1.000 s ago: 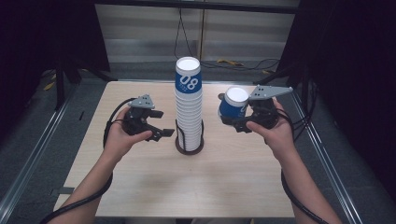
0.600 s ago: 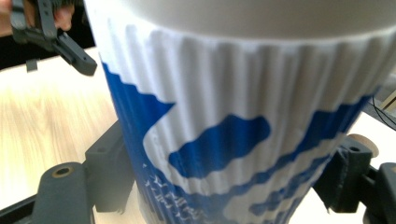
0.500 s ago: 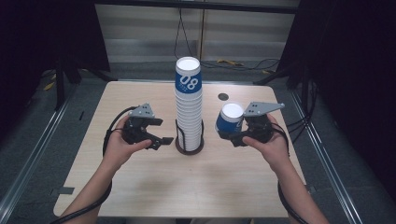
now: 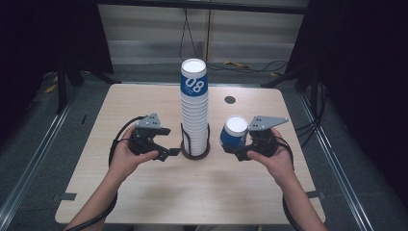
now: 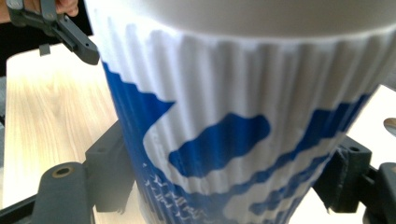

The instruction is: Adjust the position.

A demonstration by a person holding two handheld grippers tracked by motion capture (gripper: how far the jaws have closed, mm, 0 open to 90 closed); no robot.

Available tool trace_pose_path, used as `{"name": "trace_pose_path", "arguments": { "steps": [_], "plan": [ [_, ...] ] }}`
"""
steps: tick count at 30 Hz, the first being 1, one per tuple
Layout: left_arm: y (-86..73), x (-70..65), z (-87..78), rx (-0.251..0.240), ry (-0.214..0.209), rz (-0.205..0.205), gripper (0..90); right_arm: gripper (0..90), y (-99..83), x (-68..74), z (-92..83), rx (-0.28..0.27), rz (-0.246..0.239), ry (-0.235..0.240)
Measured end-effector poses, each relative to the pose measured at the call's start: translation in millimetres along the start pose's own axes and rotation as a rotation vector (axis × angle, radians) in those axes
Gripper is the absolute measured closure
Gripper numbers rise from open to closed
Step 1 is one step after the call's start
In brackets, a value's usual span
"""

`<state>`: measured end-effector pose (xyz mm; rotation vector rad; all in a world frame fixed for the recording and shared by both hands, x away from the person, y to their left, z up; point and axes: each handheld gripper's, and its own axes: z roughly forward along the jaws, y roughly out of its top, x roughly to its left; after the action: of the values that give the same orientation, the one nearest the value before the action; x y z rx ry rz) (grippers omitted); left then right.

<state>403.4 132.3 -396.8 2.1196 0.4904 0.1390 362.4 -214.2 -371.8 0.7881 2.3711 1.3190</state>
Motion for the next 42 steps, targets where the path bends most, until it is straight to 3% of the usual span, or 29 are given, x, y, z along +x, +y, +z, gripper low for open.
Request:
{"name": "trace_pose_path", "arguments": {
  "steps": [16, 26, 37, 42],
  "plan": [
    [-9.3, -9.4, 8.4, -0.015, -0.025, -0.002, 15.9, 20.2, -17.0, 10.9, 13.2, 0.021, 0.000, 0.051],
    [-14.0, -16.8, 17.6, -0.024, -0.049, 0.007, 15.8, 20.5, -20.7, 17.3, 23.1, 0.146, -0.062, 0.086],
    [-20.8, -17.1, 16.5, -0.034, -0.065, 0.001, 15.8, 20.5, -17.7, 18.7, 31.3, 0.277, -0.128, 0.099],
    [-20.8, -20.7, 19.3, -0.030, -0.081, 0.017, 15.8, 20.5, -14.0, 19.1, 35.3, 0.312, -0.153, 0.112]
  ]
}}
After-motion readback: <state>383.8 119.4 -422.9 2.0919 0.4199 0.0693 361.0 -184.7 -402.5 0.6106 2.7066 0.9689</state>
